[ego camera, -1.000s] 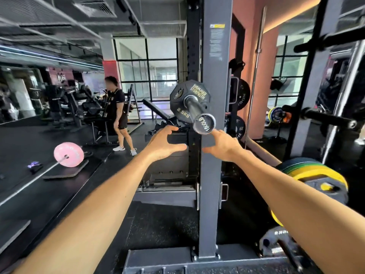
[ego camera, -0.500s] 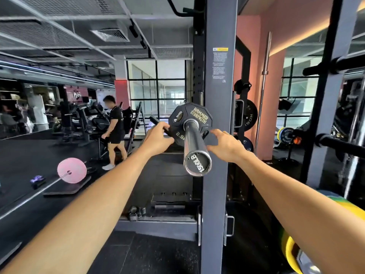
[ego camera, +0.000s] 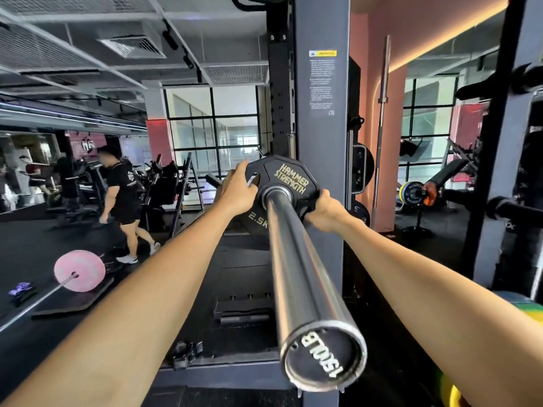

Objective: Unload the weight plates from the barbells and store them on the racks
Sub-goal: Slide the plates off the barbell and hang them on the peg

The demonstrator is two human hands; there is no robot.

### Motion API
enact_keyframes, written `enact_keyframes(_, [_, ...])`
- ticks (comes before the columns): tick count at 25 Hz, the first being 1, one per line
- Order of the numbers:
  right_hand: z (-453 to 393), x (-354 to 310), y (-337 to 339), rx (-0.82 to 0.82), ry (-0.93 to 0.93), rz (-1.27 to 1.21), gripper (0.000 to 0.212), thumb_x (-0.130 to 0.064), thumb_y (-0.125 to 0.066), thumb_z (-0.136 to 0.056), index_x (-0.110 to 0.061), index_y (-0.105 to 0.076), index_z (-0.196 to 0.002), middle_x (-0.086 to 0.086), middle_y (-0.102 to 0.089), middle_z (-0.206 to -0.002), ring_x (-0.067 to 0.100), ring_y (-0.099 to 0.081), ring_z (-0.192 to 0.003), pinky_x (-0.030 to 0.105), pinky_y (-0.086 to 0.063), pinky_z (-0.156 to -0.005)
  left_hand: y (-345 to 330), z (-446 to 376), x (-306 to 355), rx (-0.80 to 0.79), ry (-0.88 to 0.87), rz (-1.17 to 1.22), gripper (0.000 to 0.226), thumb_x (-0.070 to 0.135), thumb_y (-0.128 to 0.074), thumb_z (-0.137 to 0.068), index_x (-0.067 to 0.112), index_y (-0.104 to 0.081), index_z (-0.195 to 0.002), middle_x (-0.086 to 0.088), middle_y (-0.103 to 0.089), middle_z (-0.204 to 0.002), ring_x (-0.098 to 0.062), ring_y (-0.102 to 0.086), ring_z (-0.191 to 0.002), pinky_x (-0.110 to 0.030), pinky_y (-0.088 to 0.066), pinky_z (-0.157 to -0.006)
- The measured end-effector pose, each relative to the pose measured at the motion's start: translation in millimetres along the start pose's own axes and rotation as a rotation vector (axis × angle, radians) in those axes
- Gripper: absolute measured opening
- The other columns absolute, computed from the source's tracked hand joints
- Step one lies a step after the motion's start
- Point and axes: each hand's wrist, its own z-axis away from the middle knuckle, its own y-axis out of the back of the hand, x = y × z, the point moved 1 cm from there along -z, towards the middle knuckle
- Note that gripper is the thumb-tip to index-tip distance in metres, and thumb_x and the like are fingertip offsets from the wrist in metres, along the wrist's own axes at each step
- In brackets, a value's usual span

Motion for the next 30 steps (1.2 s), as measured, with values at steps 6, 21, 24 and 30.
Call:
enact_keyframes(6, [-7, -4, -3, 0.129, 0.022, -0.07, 0.041, -0.015, -0.06, -0.087, -0.005, -0.042, -0.122, 0.015, -0.055, -0.125, 0.035, -0.057, -0.11, 0.031, -0.042, -0.079, 4, 2, -5, 0.016, 0.087, -0.219, 0.04, 0.019, -0.054, -0.092, 0.011, -0.046, -0.13, -0.016, -0.058, -0.118, -0.036, -0.057, -0.103, -0.039, -0.048, -0.078])
enact_keyframes(21, [148, -14, 59, 0.212, 0.11, 0.037, 0.03, -0.017, -0.049, -0.083, -0.015, -0.053, -0.113, 0.013, -0.064, -0.109, 0.038, -0.06, -0.1, 0.041, -0.052, -0.086, 70, 171, 41, 0.164, 0.225, -0.071, 0.034, 0.034, -0.05, -0.087, 0.01, -0.062, -0.107, -0.014, -0.065, -0.101, -0.035, -0.063, -0.088, -0.04, -0.053, -0.079])
enact_keyframes(24, [187, -16, 72, 0.218, 0.144, 0.053, 0.031, -0.016, -0.049, -0.082, -0.015, -0.054, -0.113, 0.014, -0.065, -0.109, 0.039, -0.06, -0.1, 0.04, -0.05, -0.085, 90, 215, 56, 0.164, 0.211, -0.035, 0.026, 0.03, -0.05, -0.087, 0.01, -0.061, -0.098, -0.012, -0.064, -0.096, -0.032, -0.057, -0.08, -0.033, -0.048, -0.07])
enact_keyframes(30, [262, -21, 98, 0.226, 0.179, 0.071, 0.026, -0.016, -0.05, -0.085, -0.012, -0.053, -0.11, 0.015, -0.064, -0.11, 0.039, -0.06, -0.102, 0.041, -0.048, -0.085, 130, 285, 87, 0.127, 0.223, -0.025, 0.013, 0.027, -0.049, -0.092, 0.016, -0.053, -0.085, -0.001, -0.061, -0.076, -0.019, -0.063, -0.046, -0.025, -0.038, -0.044])
